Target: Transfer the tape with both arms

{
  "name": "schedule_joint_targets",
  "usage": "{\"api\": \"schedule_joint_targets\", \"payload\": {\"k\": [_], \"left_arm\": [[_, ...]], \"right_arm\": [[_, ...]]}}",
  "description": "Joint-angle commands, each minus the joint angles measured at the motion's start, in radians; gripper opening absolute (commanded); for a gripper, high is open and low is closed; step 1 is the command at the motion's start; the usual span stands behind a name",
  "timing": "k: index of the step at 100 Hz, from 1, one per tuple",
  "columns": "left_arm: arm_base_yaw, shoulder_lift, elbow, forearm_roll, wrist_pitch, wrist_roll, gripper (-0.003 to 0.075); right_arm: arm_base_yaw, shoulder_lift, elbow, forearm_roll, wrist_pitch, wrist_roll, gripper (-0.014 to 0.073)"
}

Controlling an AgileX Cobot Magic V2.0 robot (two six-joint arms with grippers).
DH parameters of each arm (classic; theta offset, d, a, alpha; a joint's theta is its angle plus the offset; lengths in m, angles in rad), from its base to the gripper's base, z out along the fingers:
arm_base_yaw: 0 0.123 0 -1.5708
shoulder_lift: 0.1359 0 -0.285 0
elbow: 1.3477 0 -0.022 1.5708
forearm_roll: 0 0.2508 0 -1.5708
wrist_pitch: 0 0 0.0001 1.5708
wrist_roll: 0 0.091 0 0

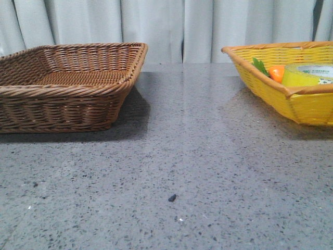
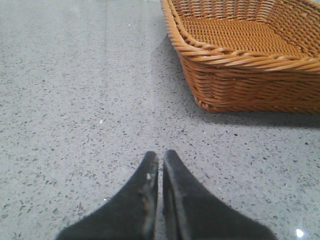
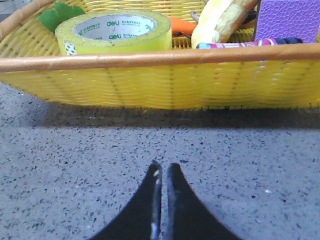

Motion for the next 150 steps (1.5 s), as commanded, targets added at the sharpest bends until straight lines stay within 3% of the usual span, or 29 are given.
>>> {"api": "schedule_joint_targets", "payload": {"k": [1, 150], "left_arm": [[0.002, -0.029, 0.011, -0.003, -0.048, -0.005, -0.0021], [0.002, -0.029, 0.011, 0.022, -0.081, -0.005, -0.0021]], "right_arm": [[-0.006, -0.02, 0.02, -0.001, -0.017, -0.006, -0.0074], [-0.006, -0.02, 0.02, -0.001, -0.017, -0.006, -0.0074]]}}
